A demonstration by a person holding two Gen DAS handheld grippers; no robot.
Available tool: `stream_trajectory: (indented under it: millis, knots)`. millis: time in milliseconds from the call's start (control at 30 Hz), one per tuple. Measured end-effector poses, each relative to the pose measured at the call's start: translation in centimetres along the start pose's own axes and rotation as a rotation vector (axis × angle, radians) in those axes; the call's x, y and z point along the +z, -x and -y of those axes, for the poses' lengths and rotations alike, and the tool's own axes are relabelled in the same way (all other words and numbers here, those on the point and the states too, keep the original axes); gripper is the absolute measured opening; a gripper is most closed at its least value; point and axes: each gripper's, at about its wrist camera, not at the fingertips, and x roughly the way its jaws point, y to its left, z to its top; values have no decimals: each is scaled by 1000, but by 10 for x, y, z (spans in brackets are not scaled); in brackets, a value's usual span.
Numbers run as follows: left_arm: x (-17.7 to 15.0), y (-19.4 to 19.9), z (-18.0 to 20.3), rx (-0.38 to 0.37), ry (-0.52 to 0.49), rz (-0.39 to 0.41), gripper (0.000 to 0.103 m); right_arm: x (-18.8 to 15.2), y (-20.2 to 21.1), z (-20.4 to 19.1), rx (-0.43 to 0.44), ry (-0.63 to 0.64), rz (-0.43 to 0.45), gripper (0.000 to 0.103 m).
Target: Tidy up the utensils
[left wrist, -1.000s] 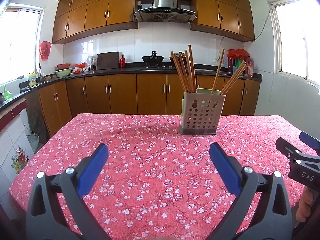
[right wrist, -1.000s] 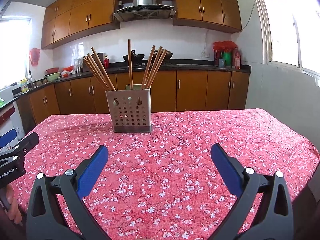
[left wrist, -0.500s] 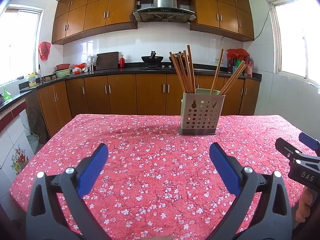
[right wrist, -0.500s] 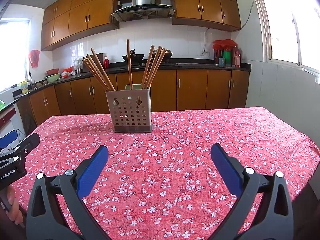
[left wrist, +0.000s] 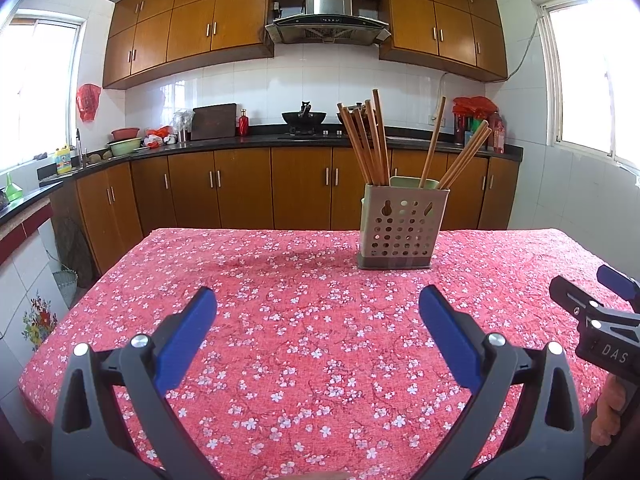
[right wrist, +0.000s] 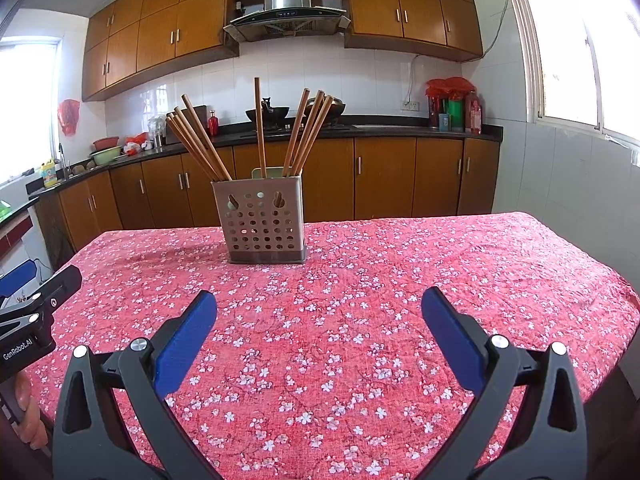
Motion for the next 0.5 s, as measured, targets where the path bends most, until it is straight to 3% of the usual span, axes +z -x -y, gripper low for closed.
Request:
stream_trajectory:
  millis: [500]
  knots:
    - [-3, -1, -2, -3, 3, -3, 99, -1, 0, 0, 0, 0, -1, 101]
